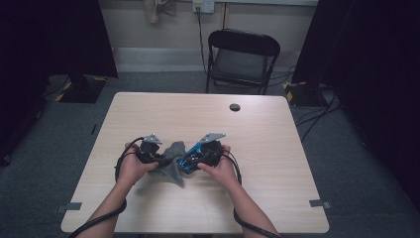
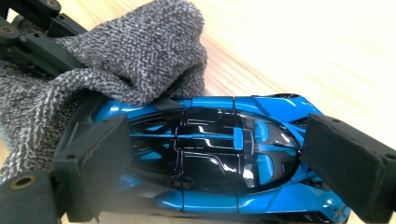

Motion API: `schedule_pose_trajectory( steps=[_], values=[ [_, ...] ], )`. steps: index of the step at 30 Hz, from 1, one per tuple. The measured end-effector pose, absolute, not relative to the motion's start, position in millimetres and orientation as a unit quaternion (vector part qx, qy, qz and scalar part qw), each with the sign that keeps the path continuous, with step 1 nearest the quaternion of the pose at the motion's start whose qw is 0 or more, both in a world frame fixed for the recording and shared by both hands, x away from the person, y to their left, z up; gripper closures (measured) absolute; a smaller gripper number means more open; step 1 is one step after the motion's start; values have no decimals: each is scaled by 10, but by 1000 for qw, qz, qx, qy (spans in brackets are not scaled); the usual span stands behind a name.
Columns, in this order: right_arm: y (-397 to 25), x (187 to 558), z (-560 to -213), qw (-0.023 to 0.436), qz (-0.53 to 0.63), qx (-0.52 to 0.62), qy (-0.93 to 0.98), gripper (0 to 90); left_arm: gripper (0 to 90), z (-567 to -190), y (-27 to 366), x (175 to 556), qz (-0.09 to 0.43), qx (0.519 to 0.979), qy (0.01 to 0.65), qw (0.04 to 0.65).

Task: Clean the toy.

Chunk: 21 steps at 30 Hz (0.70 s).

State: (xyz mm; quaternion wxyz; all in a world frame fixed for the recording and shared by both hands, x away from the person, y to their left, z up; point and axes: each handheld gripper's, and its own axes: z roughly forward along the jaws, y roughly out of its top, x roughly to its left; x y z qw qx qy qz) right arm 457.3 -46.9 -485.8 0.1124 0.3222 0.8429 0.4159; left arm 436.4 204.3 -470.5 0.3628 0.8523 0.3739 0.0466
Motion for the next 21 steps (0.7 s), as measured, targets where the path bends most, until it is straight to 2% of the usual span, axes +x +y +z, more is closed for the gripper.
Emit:
schedule_pose_trajectory(
  steps=[21],
  values=[
    [-474, 4576, -4858, 113, 417, 323, 842, 76, 746, -4669, 2225, 4209, 44, 846, 376, 376]
  ],
)
